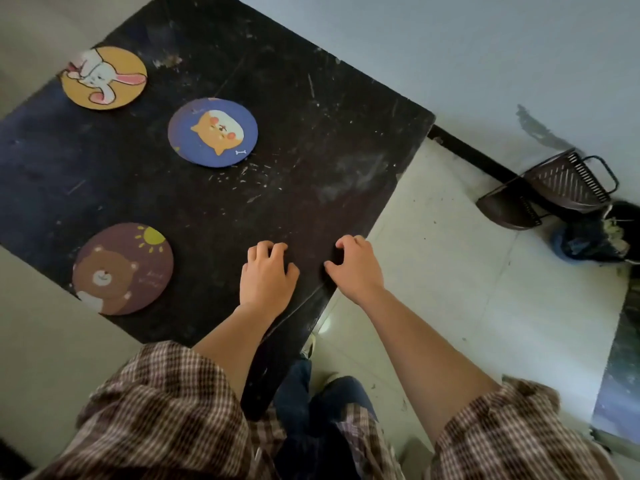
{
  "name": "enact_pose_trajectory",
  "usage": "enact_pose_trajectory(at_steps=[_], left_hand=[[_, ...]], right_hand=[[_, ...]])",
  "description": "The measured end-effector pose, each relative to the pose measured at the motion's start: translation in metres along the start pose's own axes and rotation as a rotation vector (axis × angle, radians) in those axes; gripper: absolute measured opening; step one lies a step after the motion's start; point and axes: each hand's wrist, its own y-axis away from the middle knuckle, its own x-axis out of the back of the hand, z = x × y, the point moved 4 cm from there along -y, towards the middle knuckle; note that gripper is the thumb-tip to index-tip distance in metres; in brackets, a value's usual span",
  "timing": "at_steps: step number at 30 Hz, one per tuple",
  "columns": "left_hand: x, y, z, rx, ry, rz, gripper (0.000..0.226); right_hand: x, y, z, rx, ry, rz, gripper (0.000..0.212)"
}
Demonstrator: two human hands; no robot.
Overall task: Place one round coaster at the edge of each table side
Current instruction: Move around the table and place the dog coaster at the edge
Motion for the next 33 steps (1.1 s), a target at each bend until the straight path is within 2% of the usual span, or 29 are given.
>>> enact_pose_trajectory(at_steps=[7, 18, 25, 33], left_hand=[[-0.008, -0.011, 0.032, 0.143, 0.023, 0.07, 0.046], [-0.021, -0.007, 0.096, 0.465, 0.144, 0.262, 0.043], [-0.02, -0.02, 0.111, 0.591, 0.2, 0.345, 0.042], [0.001, -0.067, 0.087, 0.663, 0.222, 0.375, 0.044]], right_hand=[[0.027, -0.046, 0.006, 0.196, 0.085, -0.097, 0.037], [0.068, -0.099, 0.019, 0.507, 0.189, -0.269, 0.037], [0.07, -0.125, 0.006, 0.615, 0.236, -0.333, 0.041], [0.059, -0.173, -0.045, 0.663, 0.261, -0.373, 0.042]])
